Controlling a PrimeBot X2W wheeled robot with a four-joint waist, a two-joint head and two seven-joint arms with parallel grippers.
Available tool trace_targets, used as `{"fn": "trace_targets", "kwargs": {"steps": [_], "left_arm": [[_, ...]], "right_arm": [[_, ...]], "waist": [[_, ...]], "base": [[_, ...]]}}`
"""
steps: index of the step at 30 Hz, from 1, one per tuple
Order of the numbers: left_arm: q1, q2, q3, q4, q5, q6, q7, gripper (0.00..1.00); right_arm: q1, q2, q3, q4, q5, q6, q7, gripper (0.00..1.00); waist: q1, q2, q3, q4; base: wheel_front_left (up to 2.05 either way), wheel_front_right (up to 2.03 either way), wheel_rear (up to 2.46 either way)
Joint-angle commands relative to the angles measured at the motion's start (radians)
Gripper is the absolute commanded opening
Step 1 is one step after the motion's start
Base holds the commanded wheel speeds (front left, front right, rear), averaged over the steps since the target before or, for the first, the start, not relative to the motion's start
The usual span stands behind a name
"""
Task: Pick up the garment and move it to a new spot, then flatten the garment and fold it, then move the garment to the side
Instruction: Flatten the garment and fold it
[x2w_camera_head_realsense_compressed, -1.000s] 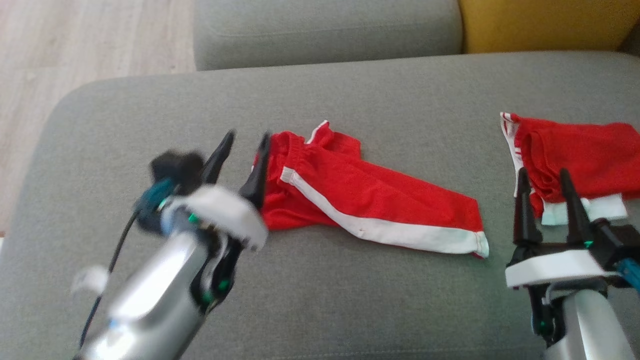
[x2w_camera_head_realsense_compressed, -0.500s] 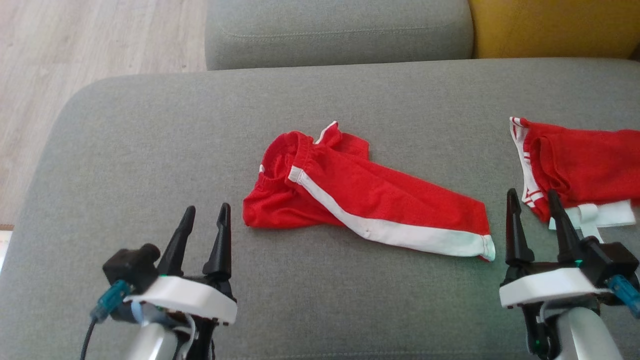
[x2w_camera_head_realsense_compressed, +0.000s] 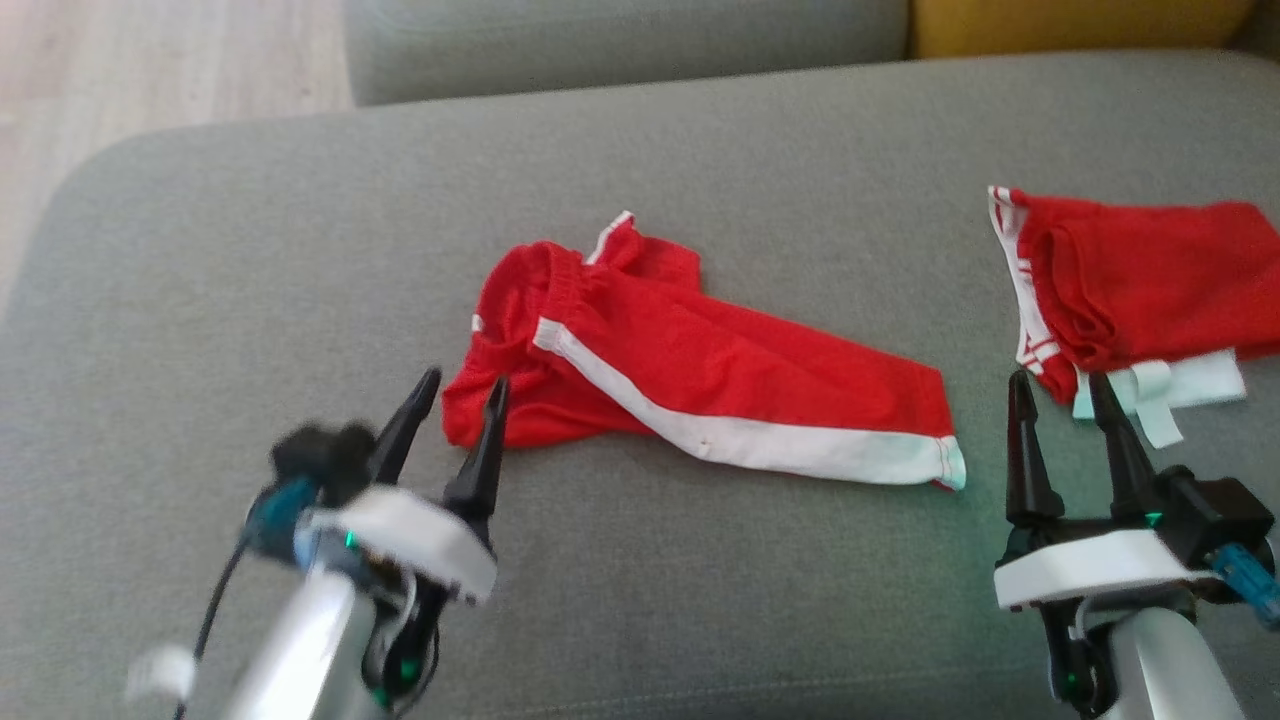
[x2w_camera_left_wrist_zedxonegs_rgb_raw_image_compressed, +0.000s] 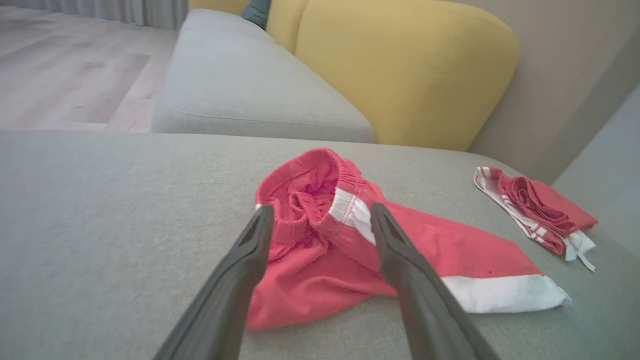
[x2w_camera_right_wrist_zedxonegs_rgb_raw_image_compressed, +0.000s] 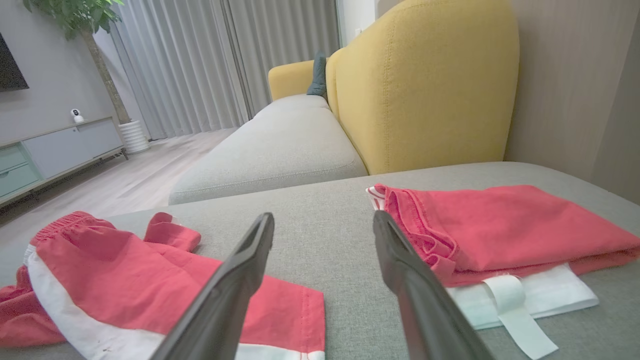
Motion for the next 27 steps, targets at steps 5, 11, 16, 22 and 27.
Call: {"fn": "trace_targets", "kwargs": {"steps": [5, 11, 16, 22, 27], "left_arm": [[-0.179, 0.036, -0.008, 0.047, 0.016, -0.027, 0.098, 1.0], [-0.281, 0.06, -0.041, 0.122, 0.021, -0.04, 0.181, 1.0], [-0.317, 0.07, -0.056, 0.155, 0.013, -0.046, 0.209, 1.0], [-0.328, 0.073, -0.066, 0.173, -0.008, -0.05, 0.205, 1.0], [-0.343, 0.069, -0.077, 0.18, -0.035, -0.054, 0.19, 0.0]], "right_arm": [[-0.065, -0.005, 0.027, -0.035, 0.009, -0.001, -0.006, 1.0], [-0.081, -0.005, 0.033, -0.036, 0.016, -0.001, -0.006, 1.0], [-0.087, -0.005, 0.034, -0.036, 0.021, -0.001, -0.006, 1.0], [-0.088, -0.005, 0.03, -0.034, 0.024, -0.001, -0.006, 1.0], [-0.09, -0.005, 0.031, -0.024, 0.018, -0.001, -0.006, 1.0]], "waist": [[0.0, 0.0, 0.054, -0.037], [0.0, 0.0, 0.084, -0.065], [0.0, 0.0, 0.097, -0.082], [0.0, 0.0, 0.105, -0.09], [0.0, 0.0, 0.11, -0.089]], "base": [[0.0, 0.0, 0.0], [0.0, 0.0, 0.0], [0.0, 0.0, 0.0], [0.0, 0.0, 0.0], [0.0, 0.0, 0.0]]}}
